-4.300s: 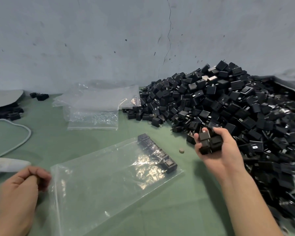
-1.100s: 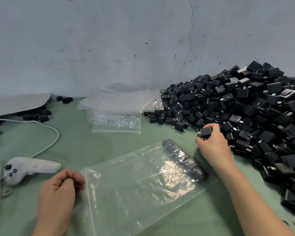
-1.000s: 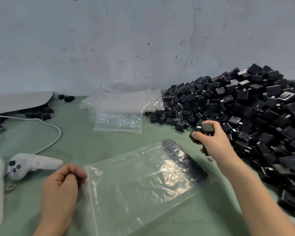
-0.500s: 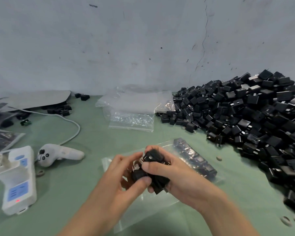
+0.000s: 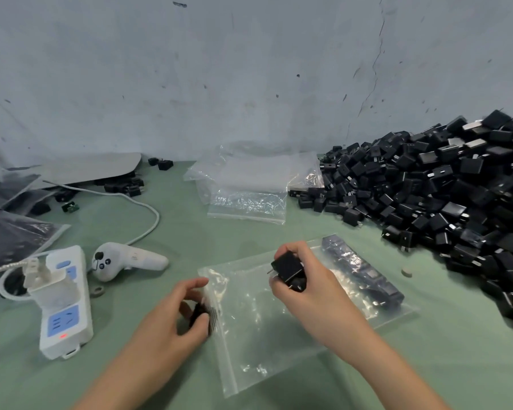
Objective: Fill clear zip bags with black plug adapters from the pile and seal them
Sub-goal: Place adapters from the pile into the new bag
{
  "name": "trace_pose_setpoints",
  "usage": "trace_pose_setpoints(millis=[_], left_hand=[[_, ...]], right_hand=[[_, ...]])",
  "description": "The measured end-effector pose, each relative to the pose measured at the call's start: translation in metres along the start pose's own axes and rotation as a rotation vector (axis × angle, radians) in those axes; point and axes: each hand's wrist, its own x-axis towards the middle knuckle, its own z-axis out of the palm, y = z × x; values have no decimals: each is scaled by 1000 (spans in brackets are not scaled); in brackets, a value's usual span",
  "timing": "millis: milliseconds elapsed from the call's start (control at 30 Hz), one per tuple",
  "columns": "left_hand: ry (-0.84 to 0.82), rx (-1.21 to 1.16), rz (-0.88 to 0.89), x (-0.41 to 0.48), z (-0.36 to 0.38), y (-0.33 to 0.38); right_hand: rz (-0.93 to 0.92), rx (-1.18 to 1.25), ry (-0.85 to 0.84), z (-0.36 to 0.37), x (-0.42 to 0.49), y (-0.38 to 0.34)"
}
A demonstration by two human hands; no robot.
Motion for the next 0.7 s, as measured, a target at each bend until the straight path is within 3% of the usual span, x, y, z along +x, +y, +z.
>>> trace_pose_setpoints(millis=[167,267,367,500,700], left_hand=[[72,-240,-34,-2,7,2],[135,48,105,-7,-4,-3],[17,276,336,-14,-9,-1],[-129,391,392,-11,-7,6],[-234,501,506,6,8,23]], right_hand=[[-80,-169,-72,7,-4,5],[-163,-295,-101,5,-5,7],[-243,-414,-119,4,-5,8],[-313,-469,-213,7,-7,5],[-317,-304,-293,19,-11,-3]])
